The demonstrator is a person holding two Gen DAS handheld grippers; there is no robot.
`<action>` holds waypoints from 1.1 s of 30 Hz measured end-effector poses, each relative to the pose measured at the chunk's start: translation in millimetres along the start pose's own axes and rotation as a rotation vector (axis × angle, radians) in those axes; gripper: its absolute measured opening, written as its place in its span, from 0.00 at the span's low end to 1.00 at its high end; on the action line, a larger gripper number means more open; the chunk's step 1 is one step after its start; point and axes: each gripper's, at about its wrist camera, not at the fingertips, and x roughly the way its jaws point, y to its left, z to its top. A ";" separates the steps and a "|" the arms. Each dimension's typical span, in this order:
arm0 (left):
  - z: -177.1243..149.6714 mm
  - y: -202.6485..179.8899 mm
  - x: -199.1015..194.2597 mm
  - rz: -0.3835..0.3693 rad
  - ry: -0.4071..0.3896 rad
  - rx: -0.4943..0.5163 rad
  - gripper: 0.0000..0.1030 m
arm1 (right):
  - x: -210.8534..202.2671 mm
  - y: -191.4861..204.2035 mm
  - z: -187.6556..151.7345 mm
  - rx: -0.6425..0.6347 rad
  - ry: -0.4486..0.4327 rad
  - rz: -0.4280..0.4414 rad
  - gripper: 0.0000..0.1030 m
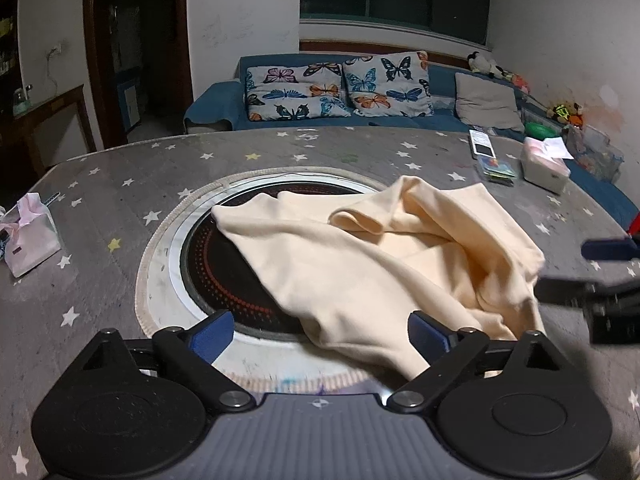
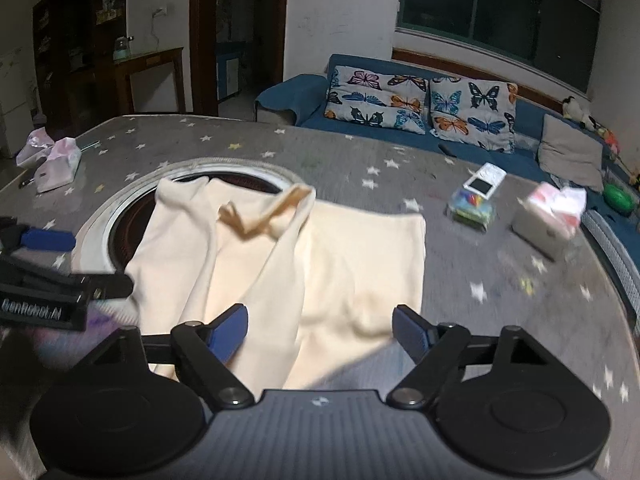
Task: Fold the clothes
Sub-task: 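Move both grippers toward the crumpled cream sweatshirt, then close the right gripper on the sweatshirt edge while the left gripper grasps another edge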
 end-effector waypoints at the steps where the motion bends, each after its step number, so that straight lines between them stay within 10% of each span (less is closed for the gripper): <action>1: 2.3 1.1 2.7 0.000 0.000 -0.001 0.90 | 6.0 -1.9 6.9 -0.002 0.002 0.005 0.72; 13: 23.7 18.4 36.2 0.001 0.031 -0.038 0.88 | 90.2 -12.9 72.1 0.015 0.066 0.101 0.60; 22: 37.8 21.7 52.2 -0.023 0.037 -0.050 0.88 | 152.6 -9.4 84.5 0.011 0.134 0.112 0.15; 33: 70.1 9.1 88.4 0.016 0.034 -0.032 0.88 | 113.6 -41.2 76.8 0.023 0.026 0.008 0.04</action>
